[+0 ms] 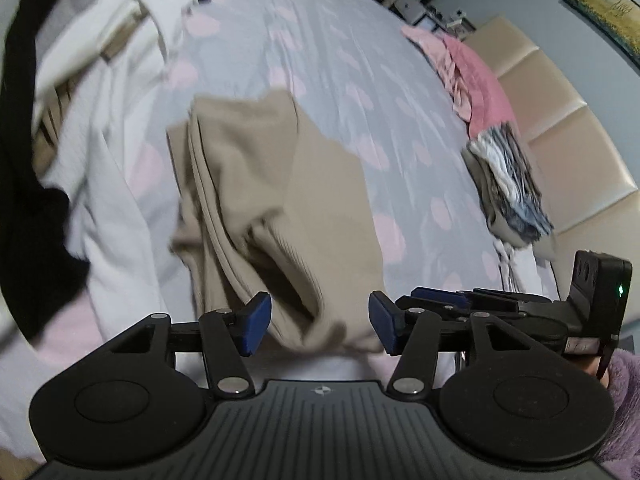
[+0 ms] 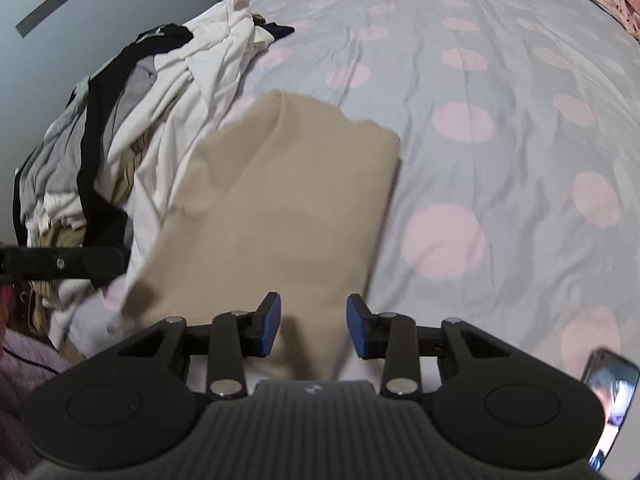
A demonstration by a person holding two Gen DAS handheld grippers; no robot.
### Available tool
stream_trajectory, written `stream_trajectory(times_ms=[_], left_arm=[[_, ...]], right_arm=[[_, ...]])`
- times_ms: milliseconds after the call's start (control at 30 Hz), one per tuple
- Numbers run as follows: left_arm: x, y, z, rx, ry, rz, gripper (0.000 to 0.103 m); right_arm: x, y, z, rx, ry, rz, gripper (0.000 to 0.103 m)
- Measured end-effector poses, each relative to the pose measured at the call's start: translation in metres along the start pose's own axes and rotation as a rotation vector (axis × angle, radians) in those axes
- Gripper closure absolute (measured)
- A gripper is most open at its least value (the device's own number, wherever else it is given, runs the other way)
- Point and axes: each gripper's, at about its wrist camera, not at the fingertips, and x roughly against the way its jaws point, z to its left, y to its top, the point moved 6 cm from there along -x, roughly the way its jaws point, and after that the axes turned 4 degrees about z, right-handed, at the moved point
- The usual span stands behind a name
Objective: Fold clothes
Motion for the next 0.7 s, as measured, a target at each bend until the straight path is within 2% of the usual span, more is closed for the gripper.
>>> stream_trajectory(times_ms=[167, 233, 267, 300, 333, 367, 400, 500, 533, 567, 700], left_arm=[[-0.018, -0.009, 0.002, 0.033, -0.003, 0.051, 0.052], [-0.022, -0.007, 0.006, 0.043, -0.014, 0.044, 0.055], [-0.024, -0.006, 0.007, 0.048, -0.019, 0.041, 0.062], [-0.026, -0.005, 0.008, 0.042, -0.005, 0.045, 0.073], [-0.029, -0.005, 0.009, 0.037, 0.01, 0.049, 0.077], [-0.031, -0.005, 0.011, 0.031, 0.024, 0.053, 0.088], [-0.031, -0.005, 0.011, 0.023, 0.037, 0.052, 0.091], [-0.025, -0.006, 0.011, -0.001, 0.065, 0.043, 0.097], [-0.023, -0.007, 0.012, -0.017, 0.088, 0.044, 0.098], [-0.021, -0.009, 0.013, -0.033, 0.112, 0.045, 0.098], [-0.03, -0.016, 0.027, -0.042, 0.189, 0.088, 0.098]], right_arm=[[-0.013, -0.023, 0.012, 0.106, -0.043, -0.004, 0.061], [-0.018, -0.032, 0.016, 0.15, -0.061, -0.006, 0.057], [-0.021, -0.036, 0.019, 0.172, -0.07, -0.007, 0.055], [-0.024, -0.041, 0.021, 0.194, -0.079, -0.008, 0.054], [-0.026, -0.045, 0.024, 0.216, -0.088, -0.009, 0.054], [-0.029, -0.05, 0.026, 0.238, -0.097, -0.009, 0.054], [-0.032, -0.054, 0.029, 0.26, -0.106, -0.01, 0.054], [-0.035, -0.052, 0.026, 0.254, -0.121, -0.012, 0.069], [-0.033, -0.051, 0.026, 0.249, -0.11, -0.009, 0.08], [-0.031, -0.051, 0.027, 0.243, -0.1, -0.007, 0.084], [-0.033, -0.053, 0.032, 0.299, -0.104, 0.002, 0.09]])
